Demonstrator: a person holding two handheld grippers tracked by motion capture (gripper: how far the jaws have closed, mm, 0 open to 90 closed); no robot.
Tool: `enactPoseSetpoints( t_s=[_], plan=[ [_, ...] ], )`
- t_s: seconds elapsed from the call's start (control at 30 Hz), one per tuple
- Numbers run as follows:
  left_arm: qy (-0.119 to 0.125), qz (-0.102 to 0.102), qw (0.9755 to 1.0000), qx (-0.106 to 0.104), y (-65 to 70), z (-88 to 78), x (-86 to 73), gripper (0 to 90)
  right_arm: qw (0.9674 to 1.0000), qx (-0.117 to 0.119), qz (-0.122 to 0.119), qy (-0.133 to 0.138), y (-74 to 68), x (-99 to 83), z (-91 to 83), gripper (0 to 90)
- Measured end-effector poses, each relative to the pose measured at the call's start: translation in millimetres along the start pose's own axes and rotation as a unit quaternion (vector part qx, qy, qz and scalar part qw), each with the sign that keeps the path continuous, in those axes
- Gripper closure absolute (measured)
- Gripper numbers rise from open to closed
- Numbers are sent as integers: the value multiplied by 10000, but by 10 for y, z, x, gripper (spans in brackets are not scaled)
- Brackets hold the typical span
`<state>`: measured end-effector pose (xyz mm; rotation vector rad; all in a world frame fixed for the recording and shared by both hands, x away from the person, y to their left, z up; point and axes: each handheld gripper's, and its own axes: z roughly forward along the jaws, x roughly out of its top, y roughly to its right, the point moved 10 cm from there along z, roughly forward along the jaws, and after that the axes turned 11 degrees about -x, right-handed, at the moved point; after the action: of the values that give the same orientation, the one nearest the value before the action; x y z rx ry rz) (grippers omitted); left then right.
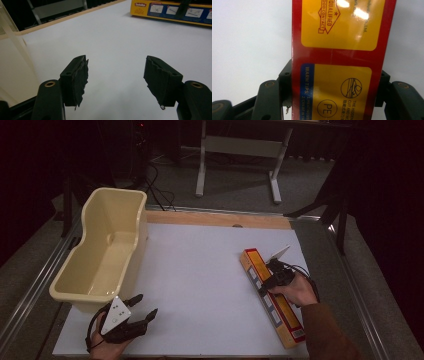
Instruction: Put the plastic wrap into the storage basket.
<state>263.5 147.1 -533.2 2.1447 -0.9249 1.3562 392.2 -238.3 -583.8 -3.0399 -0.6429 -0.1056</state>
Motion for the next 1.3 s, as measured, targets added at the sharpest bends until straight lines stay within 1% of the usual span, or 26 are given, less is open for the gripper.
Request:
enactPoseSetpoints(
  t_s=[0.03,0.13,0.2,0.3,0.37,0.4,0.43,0.47,0.6,0.63,0.73,0.77,0.83,0.87,1.03,1.07,1.1,1.17,1.23,1.3],
  plan=[
    [2,-2,10000,3,0,1,0,352,9995,281,84,125,-60,-14,-22,398],
    [-5,5,10000,5,1,5,-1,351,9973,634,226,304,-149,-27,-70,398],
    [-6,9,10000,7,3,5,0,351,9948,898,295,374,-214,-31,-115,398],
    [-5,6,10000,6,1,5,0,351,9907,1233,327,482,-313,-15,-187,398],
    [-3,6,10000,5,1,3,0,351,9868,1479,344,562,-387,6,-241,397],
    [-3,6,10000,5,1,3,0,351,9868,1479,344,562,-387,6,-241,397],
    [-3,6,10000,7,0,3,0,351,9826,1718,353,604,-466,22,-303,398],
    [3,4,10000,4,0,2,1,351,9806,1815,347,658,-508,35,-333,398],
    [1,4,10000,8,1,1,1,351,9753,2014,298,861,-651,88,-466,399],
    [1,4,10000,8,1,1,1,351,9753,2014,298,861,-651,88,-466,399],
    [3,3,10000,4,2,0,2,351,9685,2205,313,1111,-802,180,-644,398],
    [3,4,10000,1,2,1,1,351,9669,2258,302,1151,-829,196,-678,398],
    [2,7,10000,-4,4,3,1,351,9608,2448,268,1272,-916,252,-775,398],
    [2,10,10000,-5,4,2,2,351,9586,2517,264,1306,-957,278,-817,398],
    [7,9,10000,-11,3,0,4,351,9525,2644,233,1495,-1152,425,-984,398],
    [8,11,10000,-12,3,-1,4,351,9525,2644,233,1495,-1152,425,-984,398],
    [11,10,10000,-12,4,-2,4,351,9493,2707,274,1572,-1221,494,-1038,399],
    [18,5,10000,-14,5,-3,5,351,9455,2801,347,1622,-1273,564,-1083,399],
    [24,9,10000,-18,5,-5,6,351,9410,2913,423,1672,-1322,633,-1125,400],
    [18,5,10000,-21,5,-4,5,351,9373,3003,481,1704,-1366,689,-1155,399]
  ],
)
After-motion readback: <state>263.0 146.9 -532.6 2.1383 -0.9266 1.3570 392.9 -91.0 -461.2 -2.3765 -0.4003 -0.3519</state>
